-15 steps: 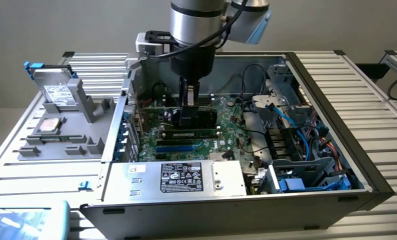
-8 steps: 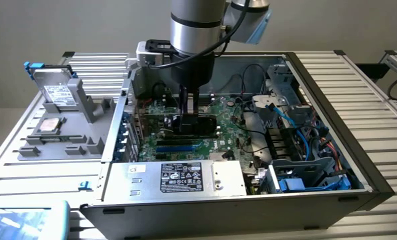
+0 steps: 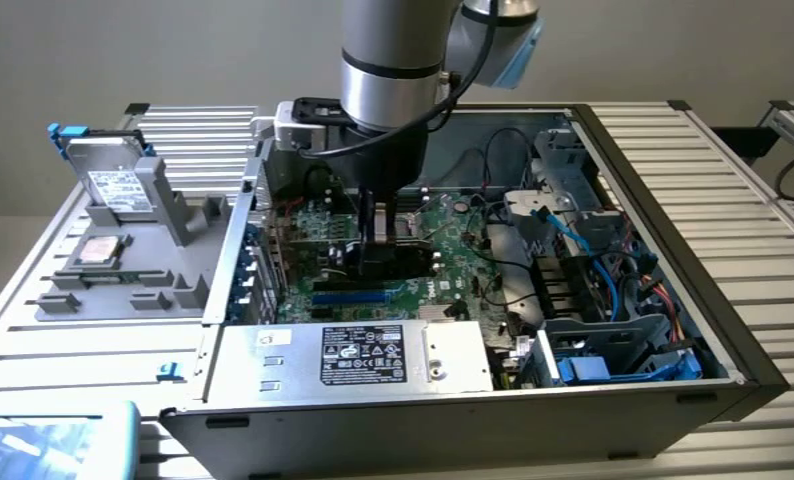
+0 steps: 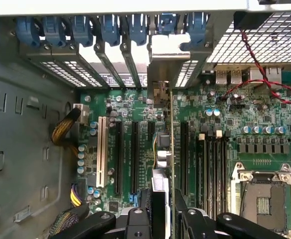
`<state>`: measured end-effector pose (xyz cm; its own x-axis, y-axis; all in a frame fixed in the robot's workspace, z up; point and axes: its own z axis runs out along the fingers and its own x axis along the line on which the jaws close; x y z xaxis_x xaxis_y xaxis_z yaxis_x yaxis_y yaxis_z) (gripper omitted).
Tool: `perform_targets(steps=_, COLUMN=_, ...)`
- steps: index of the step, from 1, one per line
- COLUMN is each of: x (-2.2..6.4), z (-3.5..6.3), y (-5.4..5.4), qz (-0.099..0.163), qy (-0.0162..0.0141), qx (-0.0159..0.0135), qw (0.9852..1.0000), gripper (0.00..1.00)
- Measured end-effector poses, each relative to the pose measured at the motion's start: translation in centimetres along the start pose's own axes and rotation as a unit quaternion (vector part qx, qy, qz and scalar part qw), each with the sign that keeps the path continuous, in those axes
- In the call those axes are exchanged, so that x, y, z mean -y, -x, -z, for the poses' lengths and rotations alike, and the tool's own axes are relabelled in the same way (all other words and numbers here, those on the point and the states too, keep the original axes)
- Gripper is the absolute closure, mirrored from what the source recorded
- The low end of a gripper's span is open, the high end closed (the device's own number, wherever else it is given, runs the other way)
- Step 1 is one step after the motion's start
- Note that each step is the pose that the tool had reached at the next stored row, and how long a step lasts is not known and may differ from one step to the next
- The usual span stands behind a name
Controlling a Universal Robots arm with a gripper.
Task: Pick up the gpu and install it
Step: 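Insert the gpu into the slot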
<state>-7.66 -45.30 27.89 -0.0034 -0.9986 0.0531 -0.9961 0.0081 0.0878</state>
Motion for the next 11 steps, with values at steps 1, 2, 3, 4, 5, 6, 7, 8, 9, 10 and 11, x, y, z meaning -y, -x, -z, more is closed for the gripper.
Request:
perform_targets(steps=1, x=-0.02, z=-0.14, y=-0.03, qz=0.000, qy=0.0000, qx=0.0000, qw=1.0000, gripper=0.72)
perform_targets(steps=2, x=-0.08, z=-0.24, y=-0.06, qz=0.000, qy=0.0001, qx=0.0000, qw=1.0000, gripper=0.72)
perform_targets(steps=3, x=-0.17, z=-0.32, y=-0.12, qz=0.000, qy=0.0001, qx=0.0000, qw=1.0000, gripper=0.72)
perform_targets(steps=4, x=-0.26, z=-0.42, y=-0.19, qz=0.000, qy=0.0001, qx=-0.0001, qw=1.0000, gripper=0.72)
perform_targets(steps=5, x=-0.33, z=-0.53, y=-0.24, qz=-0.001, qy=0.0001, qx=0.0001, qw=1.0000, gripper=0.72)
perform_targets(steps=6, x=-0.38, z=-0.64, y=-0.28, qz=-0.001, qy=0.0001, qx=0.0001, qw=1.0000, gripper=0.72)
perform_targets(steps=7, x=-0.41, z=-0.76, y=-0.31, qz=-0.001, qy=0.0000, qx=0.0002, qw=1.0000, gripper=0.72)
perform_targets(steps=8, x=-0.45, z=-0.89, y=-0.33, qz=-0.001, qy=0.0001, qx=0.0003, qw=1.0000, gripper=0.72)
perform_targets(steps=9, x=-0.50, z=-0.99, y=-0.34, qz=-0.001, qy=0.0001, qx=0.0004, qw=1.0000, gripper=0.72)
perform_targets(steps=10, x=-0.58, z=-1.07, y=-0.34, qz=-0.002, qy=0.0002, qx=0.0005, qw=1.0000, gripper=0.72)
perform_targets(steps=11, x=-0.68, z=-1.12, y=-0.34, qz=-0.002, qy=0.0002, qx=0.0008, qw=1.0000, gripper=0.72)
